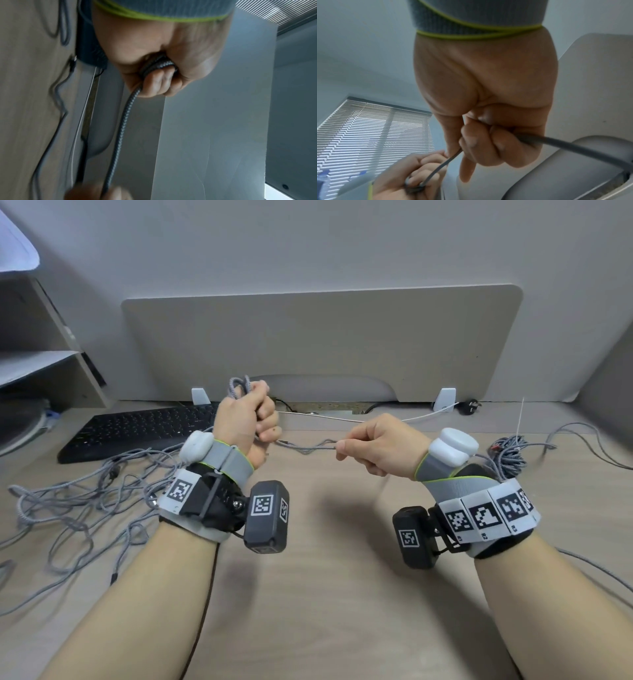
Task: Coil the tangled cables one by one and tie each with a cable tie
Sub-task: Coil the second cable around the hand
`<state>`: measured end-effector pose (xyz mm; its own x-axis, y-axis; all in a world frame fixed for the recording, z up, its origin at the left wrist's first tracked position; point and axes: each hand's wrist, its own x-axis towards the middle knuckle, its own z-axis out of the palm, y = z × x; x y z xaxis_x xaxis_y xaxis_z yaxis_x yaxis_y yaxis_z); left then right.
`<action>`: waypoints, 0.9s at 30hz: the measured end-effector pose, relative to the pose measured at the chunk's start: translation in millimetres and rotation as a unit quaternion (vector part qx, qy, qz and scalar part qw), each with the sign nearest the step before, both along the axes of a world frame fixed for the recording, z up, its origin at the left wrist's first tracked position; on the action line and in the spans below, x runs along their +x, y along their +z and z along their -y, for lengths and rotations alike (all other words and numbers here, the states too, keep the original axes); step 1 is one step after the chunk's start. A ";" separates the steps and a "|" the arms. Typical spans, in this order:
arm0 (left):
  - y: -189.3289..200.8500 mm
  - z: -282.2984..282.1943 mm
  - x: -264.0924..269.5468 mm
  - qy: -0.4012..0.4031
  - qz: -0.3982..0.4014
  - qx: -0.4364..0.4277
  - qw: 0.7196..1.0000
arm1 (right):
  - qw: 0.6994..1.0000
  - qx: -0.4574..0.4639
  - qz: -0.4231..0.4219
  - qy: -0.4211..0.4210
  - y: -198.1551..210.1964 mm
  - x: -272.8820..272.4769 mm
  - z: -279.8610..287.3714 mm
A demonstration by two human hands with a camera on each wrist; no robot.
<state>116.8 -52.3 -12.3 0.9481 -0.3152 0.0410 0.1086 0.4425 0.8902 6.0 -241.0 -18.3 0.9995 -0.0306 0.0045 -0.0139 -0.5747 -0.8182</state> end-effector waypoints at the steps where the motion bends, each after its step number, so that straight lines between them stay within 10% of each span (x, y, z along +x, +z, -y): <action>1: 1.5 -3.2 1.6 0.012 0.010 0.011 1.000 | 1.000 -0.001 0.000 -0.011 0.2 -0.3 3.9; 16: -27.7 30.6 -38.3 -0.201 0.202 0.366 0.886 | 0.997 0.047 0.033 -0.046 1.0 1.1 6.9; 27: -24.4 25.8 -21.5 -0.061 0.128 0.300 0.943 | 0.995 0.046 0.053 -0.064 5.9 -2.2 11.7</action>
